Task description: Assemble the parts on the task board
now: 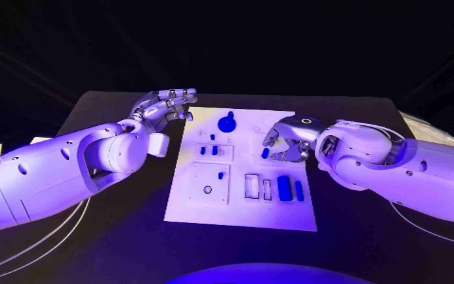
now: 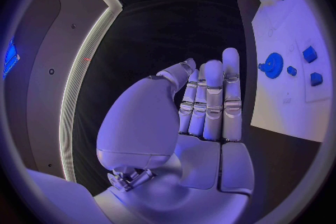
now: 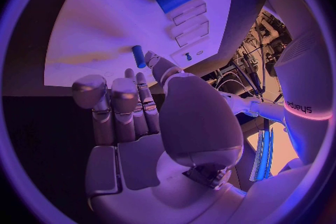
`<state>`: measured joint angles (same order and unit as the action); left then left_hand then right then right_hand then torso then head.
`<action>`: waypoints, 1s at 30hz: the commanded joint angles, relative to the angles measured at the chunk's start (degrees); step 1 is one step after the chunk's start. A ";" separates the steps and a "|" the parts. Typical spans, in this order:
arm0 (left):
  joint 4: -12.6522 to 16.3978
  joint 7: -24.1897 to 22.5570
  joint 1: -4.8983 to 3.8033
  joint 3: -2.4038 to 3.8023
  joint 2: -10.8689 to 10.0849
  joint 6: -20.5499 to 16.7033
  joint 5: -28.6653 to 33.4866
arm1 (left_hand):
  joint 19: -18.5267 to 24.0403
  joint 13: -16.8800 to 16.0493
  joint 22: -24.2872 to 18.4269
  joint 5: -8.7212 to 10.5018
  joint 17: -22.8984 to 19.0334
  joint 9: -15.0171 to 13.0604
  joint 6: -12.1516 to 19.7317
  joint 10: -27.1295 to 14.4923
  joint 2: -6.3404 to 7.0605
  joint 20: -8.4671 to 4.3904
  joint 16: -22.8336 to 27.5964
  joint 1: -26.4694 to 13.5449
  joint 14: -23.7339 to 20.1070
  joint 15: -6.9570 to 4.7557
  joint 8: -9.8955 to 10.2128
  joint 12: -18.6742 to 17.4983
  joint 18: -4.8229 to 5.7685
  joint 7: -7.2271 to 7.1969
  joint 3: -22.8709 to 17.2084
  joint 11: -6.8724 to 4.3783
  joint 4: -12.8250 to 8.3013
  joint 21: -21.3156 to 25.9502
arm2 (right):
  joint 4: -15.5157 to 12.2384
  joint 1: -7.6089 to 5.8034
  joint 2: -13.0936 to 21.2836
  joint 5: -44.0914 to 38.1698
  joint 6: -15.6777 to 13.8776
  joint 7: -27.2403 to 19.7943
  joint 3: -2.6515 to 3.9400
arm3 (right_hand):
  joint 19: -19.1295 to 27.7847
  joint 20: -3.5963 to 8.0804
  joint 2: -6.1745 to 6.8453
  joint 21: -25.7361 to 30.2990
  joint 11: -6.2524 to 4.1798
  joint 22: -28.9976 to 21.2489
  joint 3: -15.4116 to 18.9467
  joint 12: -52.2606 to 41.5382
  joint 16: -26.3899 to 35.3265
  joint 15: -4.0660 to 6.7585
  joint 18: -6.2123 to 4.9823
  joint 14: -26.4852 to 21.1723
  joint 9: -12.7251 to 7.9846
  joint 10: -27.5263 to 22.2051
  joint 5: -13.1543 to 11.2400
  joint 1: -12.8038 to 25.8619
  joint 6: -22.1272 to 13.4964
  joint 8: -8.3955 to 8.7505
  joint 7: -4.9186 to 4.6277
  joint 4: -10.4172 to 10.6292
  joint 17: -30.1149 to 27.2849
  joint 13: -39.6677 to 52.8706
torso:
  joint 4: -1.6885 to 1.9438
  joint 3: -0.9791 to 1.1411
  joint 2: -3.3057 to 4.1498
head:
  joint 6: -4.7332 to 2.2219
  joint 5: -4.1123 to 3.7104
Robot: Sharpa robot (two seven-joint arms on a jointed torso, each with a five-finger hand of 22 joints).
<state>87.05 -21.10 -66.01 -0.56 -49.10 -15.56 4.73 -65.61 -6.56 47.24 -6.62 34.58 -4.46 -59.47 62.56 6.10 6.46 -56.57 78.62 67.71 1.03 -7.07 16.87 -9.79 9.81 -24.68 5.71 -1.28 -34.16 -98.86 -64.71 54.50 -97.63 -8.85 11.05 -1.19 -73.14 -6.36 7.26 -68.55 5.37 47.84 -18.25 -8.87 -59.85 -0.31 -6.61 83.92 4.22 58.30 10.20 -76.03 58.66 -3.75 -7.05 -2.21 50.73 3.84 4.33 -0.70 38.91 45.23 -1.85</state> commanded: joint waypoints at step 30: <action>0.03 0.00 0.07 0.03 -0.16 1.24 0.15 | -0.42 -0.08 -0.09 -0.08 -0.08 0.10 0.23 -0.55 -0.54 0.20 0.36 0.13 -0.33 -0.05 -0.41 0.17 -0.63 0.01 0.45 -0.04 -0.07 0.18 | 3.54 1.17 -3.69 -2.45 1.53 0.72 -0.14 | -1.54 1.11 -1.72 -1.07 -1.37 2.01 -5.49 -1.54 -0.47 1.21 -0.66 0.51 0.74 7.24 -3.77 -0.64 5.18 -1.46 -0.35 0.88 0.20 -0.17 | -0.02 -0.01 0.01 | 0.60 0.32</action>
<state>87.05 -20.94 -65.95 -0.56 -49.26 -15.46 4.74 -65.83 -6.55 47.20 -6.62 34.59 -4.41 -59.47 62.56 6.10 6.67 -56.57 78.62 67.71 1.03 -7.29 16.87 -9.80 9.81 -24.51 5.71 -1.44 -34.16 -95.37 -63.73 50.91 -99.11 -8.06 11.37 -1.24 -74.29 -5.22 5.65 -69.26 3.95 49.79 -23.37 -10.75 -59.96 0.54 -6.61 83.92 4.86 65.10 6.69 -77.14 63.46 -4.86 -7.37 -1.24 50.91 3.76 4.28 -0.68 38.92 45.71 -1.56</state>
